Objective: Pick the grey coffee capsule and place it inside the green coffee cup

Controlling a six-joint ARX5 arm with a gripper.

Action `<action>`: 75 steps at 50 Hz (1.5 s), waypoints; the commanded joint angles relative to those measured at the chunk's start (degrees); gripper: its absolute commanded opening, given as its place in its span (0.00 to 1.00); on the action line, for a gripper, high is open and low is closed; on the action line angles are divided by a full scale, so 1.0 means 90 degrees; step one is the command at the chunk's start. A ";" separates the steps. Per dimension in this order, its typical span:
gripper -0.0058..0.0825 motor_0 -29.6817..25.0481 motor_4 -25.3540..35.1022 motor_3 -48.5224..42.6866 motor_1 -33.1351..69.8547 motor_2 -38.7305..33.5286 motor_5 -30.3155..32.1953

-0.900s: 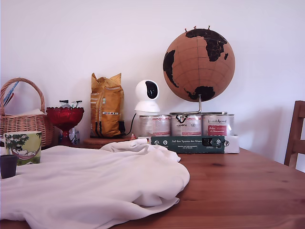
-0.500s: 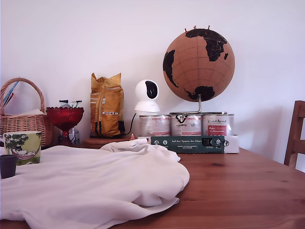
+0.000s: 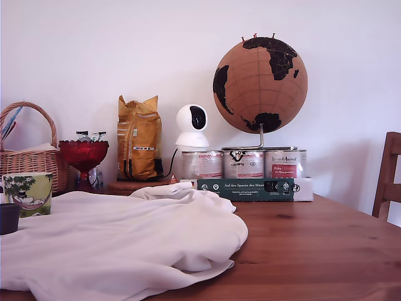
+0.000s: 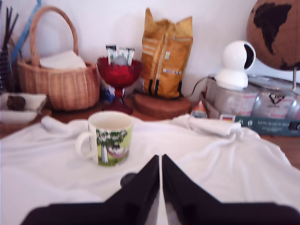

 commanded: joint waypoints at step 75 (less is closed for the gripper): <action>0.39 -0.0289 -0.0233 0.4051 0.9668 0.2858 0.1545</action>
